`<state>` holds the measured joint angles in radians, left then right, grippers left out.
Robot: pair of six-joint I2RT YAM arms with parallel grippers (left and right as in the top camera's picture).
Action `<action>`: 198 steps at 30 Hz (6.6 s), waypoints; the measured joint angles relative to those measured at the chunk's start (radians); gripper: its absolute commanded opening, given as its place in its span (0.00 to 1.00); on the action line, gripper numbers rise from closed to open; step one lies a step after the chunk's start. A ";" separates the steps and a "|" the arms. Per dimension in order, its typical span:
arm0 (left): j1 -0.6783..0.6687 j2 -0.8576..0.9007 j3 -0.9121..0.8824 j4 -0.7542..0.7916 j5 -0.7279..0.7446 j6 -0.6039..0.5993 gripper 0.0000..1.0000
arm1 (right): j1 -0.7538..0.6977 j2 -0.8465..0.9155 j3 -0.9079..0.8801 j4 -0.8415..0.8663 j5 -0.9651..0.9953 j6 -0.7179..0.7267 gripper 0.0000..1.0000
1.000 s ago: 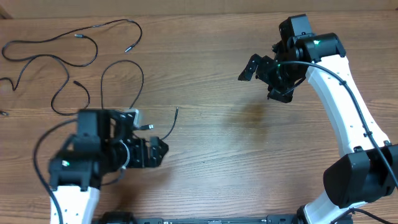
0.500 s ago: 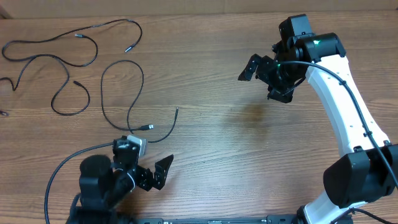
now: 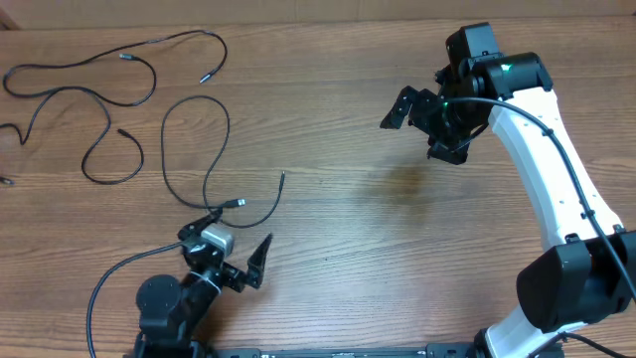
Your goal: Untangle cables
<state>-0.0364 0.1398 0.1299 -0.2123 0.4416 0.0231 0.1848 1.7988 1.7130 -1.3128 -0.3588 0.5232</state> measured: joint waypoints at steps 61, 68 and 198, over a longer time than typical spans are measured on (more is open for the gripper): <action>0.046 -0.127 -0.121 0.135 -0.480 -0.012 0.99 | 0.000 0.000 0.000 0.000 -0.001 0.000 1.00; 0.046 -0.127 -0.121 0.135 -0.480 -0.012 1.00 | 0.000 0.000 0.000 0.000 0.000 0.000 1.00; 0.046 -0.127 -0.121 0.135 -0.480 -0.012 1.00 | -0.208 -1.788 -1.694 1.222 0.296 -0.594 1.00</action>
<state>0.0093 0.0128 0.0086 -0.0772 -0.0383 0.0109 -0.0235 0.0113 0.0189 -0.0906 -0.0628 -0.0711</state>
